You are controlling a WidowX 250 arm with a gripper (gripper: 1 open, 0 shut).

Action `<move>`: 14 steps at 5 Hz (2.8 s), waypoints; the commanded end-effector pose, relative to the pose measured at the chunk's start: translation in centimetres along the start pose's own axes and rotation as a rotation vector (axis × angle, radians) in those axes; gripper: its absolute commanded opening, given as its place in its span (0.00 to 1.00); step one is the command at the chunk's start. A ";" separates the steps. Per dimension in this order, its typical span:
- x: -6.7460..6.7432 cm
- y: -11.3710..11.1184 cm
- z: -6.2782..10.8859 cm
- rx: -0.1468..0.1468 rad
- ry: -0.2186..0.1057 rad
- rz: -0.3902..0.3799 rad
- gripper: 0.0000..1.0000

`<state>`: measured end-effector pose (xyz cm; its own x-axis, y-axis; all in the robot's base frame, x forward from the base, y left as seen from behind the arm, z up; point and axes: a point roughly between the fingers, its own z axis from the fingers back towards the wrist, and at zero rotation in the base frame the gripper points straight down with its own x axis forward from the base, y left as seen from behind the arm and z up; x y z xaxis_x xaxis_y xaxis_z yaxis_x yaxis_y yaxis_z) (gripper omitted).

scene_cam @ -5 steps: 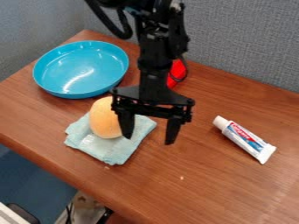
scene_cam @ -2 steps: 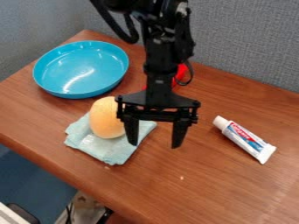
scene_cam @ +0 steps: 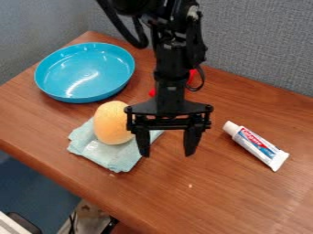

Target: Put the toothpaste on the blue plate

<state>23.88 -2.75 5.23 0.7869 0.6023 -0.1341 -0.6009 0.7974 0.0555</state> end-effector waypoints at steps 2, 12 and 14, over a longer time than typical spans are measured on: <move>-0.1 -1.5 0.7 -0.055 -0.001 0.117 1.00; -0.4 -6.0 0.7 -0.129 0.085 0.416 1.00; -0.5 -7.1 0.6 -0.131 0.092 0.409 1.00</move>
<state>27.06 -8.05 4.48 0.4531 0.8639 -0.2198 -0.8807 0.4720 0.0394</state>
